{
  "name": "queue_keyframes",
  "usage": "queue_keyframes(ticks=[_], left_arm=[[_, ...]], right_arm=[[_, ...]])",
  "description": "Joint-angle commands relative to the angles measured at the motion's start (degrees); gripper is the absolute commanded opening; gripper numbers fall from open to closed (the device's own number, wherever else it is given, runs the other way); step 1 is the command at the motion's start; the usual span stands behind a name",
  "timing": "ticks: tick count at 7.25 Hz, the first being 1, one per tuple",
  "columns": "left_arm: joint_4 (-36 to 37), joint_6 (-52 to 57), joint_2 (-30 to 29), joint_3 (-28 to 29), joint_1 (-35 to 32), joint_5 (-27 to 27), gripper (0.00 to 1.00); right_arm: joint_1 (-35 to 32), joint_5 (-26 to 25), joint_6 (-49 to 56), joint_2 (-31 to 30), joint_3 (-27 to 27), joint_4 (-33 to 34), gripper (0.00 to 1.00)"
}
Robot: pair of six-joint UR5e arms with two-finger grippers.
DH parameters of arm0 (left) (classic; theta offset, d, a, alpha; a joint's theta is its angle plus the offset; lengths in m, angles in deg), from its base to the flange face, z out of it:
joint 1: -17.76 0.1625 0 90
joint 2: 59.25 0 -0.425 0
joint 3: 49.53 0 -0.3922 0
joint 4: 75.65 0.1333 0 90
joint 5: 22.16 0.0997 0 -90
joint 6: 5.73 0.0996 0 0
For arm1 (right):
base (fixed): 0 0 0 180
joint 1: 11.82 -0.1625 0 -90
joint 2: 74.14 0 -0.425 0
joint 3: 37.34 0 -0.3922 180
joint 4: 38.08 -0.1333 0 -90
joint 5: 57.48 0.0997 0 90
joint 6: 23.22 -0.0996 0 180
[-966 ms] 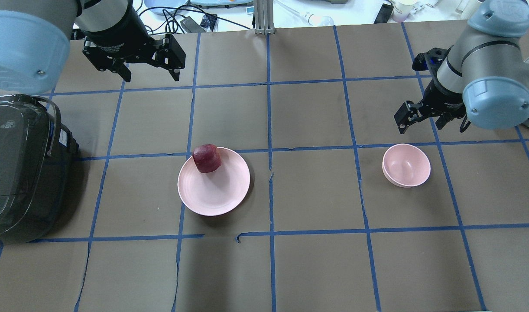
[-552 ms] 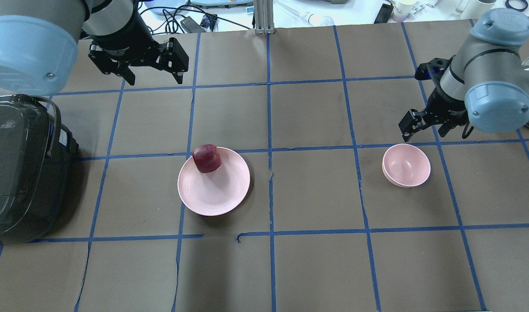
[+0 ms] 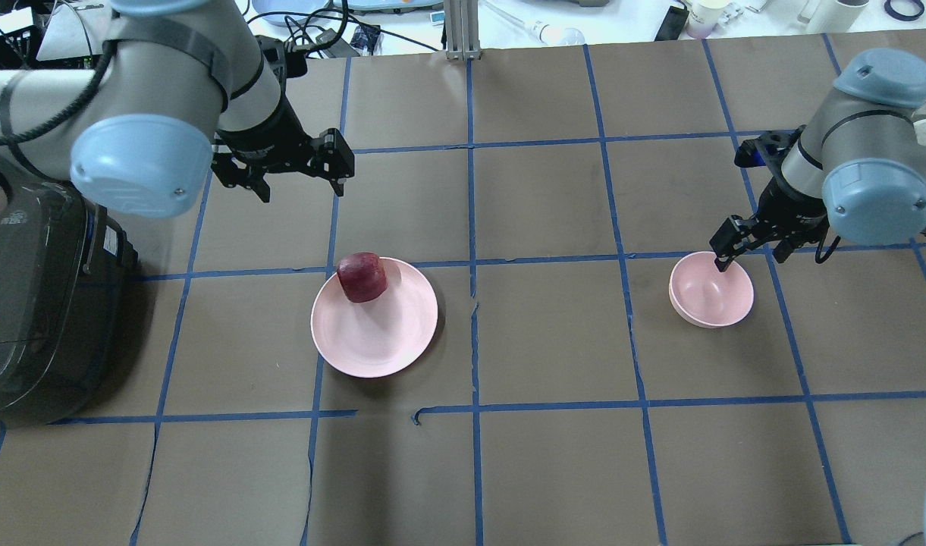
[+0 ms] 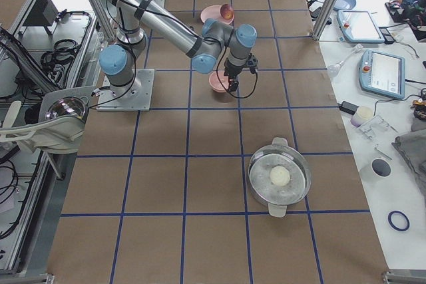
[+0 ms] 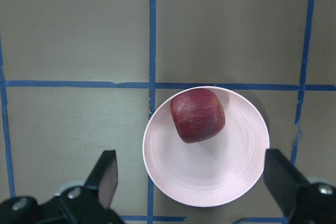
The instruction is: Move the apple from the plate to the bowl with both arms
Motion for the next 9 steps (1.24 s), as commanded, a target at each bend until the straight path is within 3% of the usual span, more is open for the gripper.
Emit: queue_keyframes(ticks=[1,2,3,4,7,9], left_arm=[[1.98,-3.79,-2.97,-3.19,-0.51,-0.09,1.00],[2.50,-4.76,-5.68,-3.80,-0.51,-3.58,0.99],[5.29,-4.94,-7.88,-4.50,-0.60,-5.18,0.98],[6.45,-4.94,-9.29,-4.77,-0.60,-5.11,0.98],[7.51,-5.99,-11.76,-6.97,-0.51,-5.01,0.98],[11.02,-6.00,-14.13,-7.06,-0.51,-5.19,0.98]], right_arm=[[0.05,0.00,0.13,1.88,1.96,3.28,0.94],[0.05,0.00,-0.04,1.98,3.02,4.09,0.57],[0.05,-0.08,-0.05,1.98,3.11,4.36,0.33],[0.05,-0.61,-0.13,1.89,3.03,4.27,0.00],[-0.21,-0.87,-0.31,0.93,1.45,3.40,0.00],[-1.69,0.09,-6.85,0.05,-1.44,-2.38,0.00]])
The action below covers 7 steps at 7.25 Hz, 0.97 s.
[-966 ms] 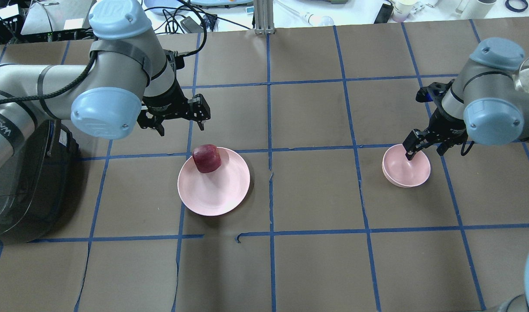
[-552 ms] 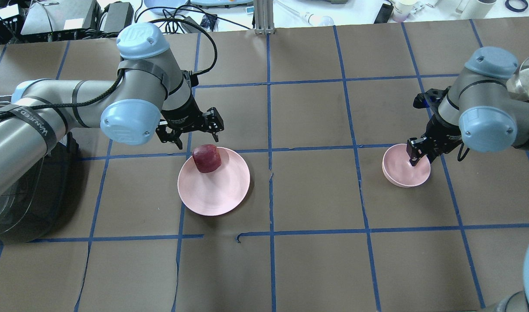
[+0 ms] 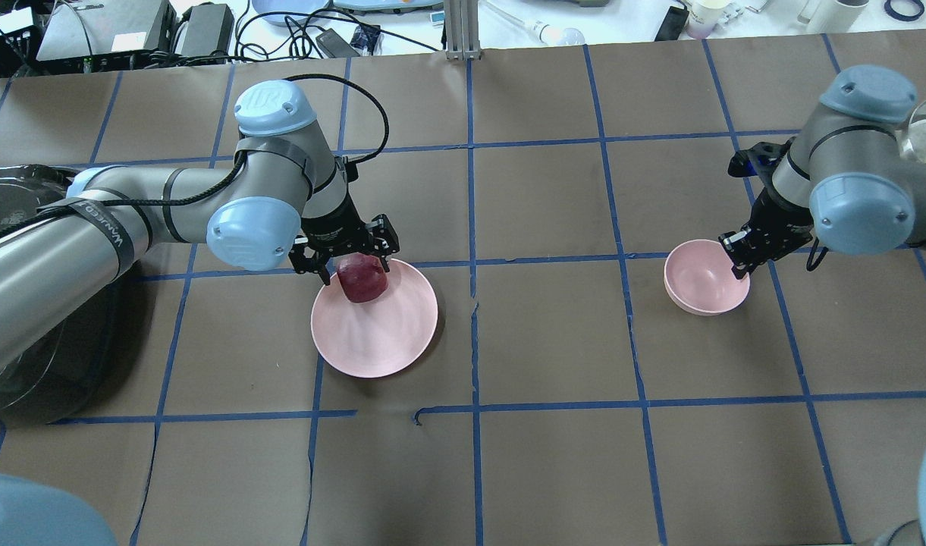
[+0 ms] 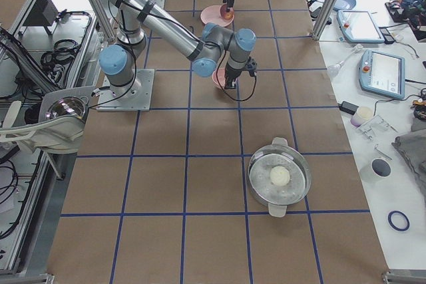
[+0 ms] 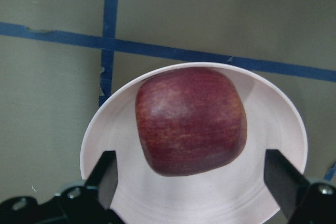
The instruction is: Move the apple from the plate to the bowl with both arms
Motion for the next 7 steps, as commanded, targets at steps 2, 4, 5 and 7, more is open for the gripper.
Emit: queue_keyframes(ticks=[2,4,5,7], left_arm=[[2.39,-0.28,-2.16,-0.27,-0.17,0.02,0.60],[2.21,0.15,-2.07,-0.62,-0.26,-0.07,0.22],[2.30,-0.02,-0.77,-0.63,-0.52,0.19,0.00],[1.52,0.94,2.22,0.69,0.52,0.63,0.00]], right_arm=[[-9.34,1.32,-11.91,-1.67,-2.57,-3.44,0.00],[-17.96,6.50,-21.70,-1.06,-2.57,-1.95,0.00],[-19.57,8.17,-24.26,-0.53,-2.22,-0.64,0.00],[-19.76,8.19,-23.67,1.22,-1.70,0.16,0.00]])
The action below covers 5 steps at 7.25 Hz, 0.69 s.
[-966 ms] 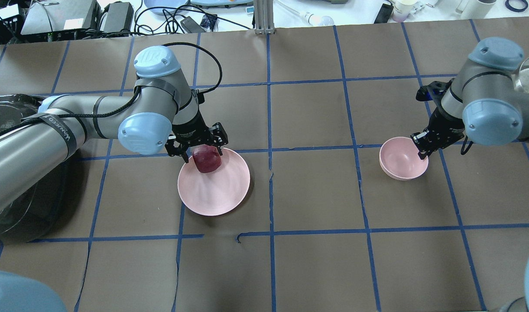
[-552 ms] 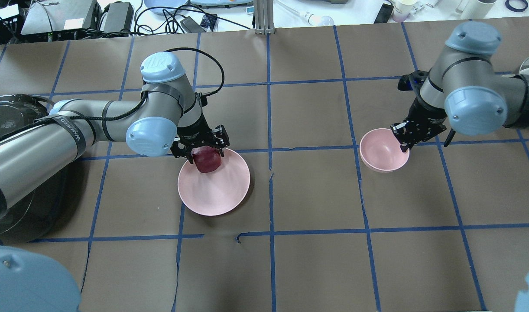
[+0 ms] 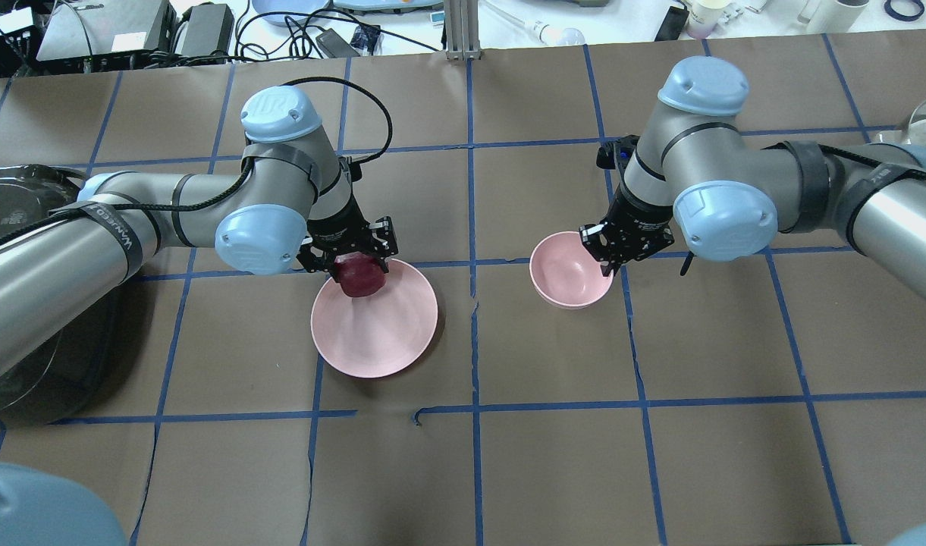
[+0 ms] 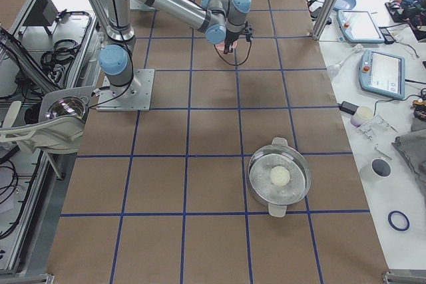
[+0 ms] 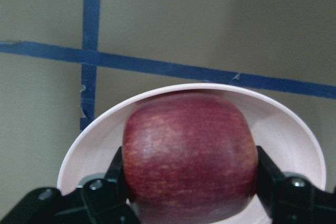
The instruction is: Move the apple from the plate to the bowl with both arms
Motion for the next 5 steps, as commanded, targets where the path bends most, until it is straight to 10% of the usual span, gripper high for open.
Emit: queue_keyframes(ticks=[1,2,3,5], left_arm=[[-1.57,0.67,2.83,0.83,0.79,0.34,0.00],[-1.49,2.15,3.97,1.09,1.49,0.43,0.00],[-1.66,2.17,4.85,1.96,1.49,0.26,0.00],[-2.19,1.12,4.52,2.76,0.45,-0.62,0.00]], right_arm=[[-0.52,0.32,-0.22,1.53,0.38,1.10,0.00],[-0.43,0.15,-0.22,1.62,0.46,1.28,0.00],[-0.43,-0.12,-0.22,1.62,0.46,1.28,0.37],[-0.43,-0.38,-0.22,1.80,0.46,1.28,0.61]])
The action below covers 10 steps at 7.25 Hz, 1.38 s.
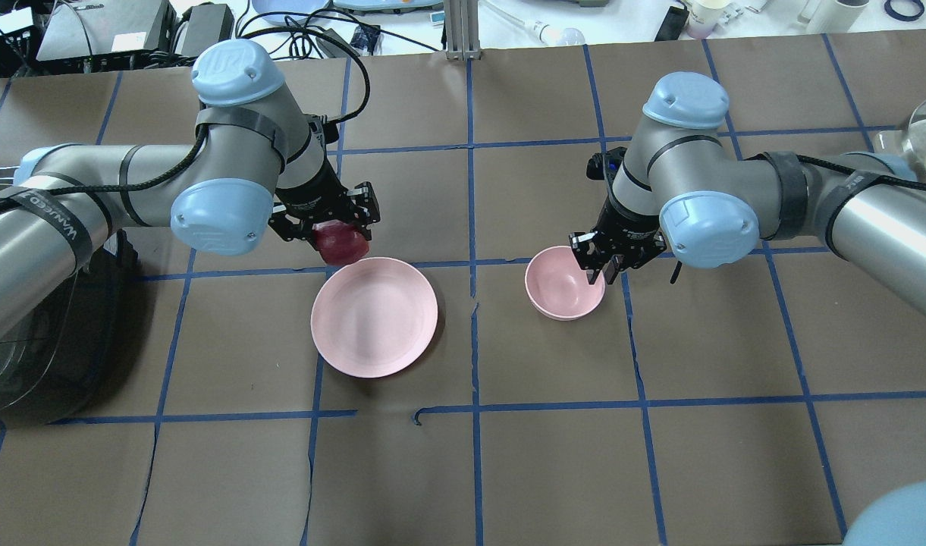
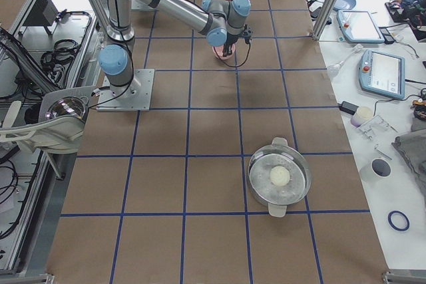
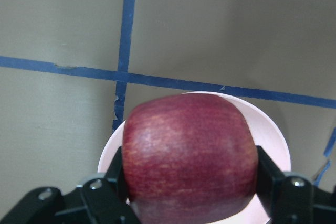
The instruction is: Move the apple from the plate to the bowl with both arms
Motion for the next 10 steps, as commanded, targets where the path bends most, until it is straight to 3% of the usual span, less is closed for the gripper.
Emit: queue_keyframes(ticks=[1,3,4,6,10], left_arm=[[-0.12,-1.39,-0.18,0.73,-1.68,-1.41,0.00],[-0.29,-6.03,-0.44,5.45,-5.19,-7.18,0.00],[0.06,-8.75,-0.88,6.52,-6.43,-7.83,0.00],[3.90,-12.96,-1.49,6.53,-11.94,-9.77,0.00],[17.79,-25.36,-6.84,6.53,-20.75,-9.86,0.00]], right_arm=[[0.00,-0.08,-0.69,-0.06,-0.08,0.02,0.76],[0.87,-2.00,-0.79,-1.89,-1.74,-0.86,1.00],[0.97,-4.89,-0.79,-3.38,-2.62,-1.82,1.00],[2.89,-5.18,-0.70,-5.24,-6.82,-9.78,1.00],[5.28,-8.43,1.58,-9.98,-23.51,-31.93,1.00]])
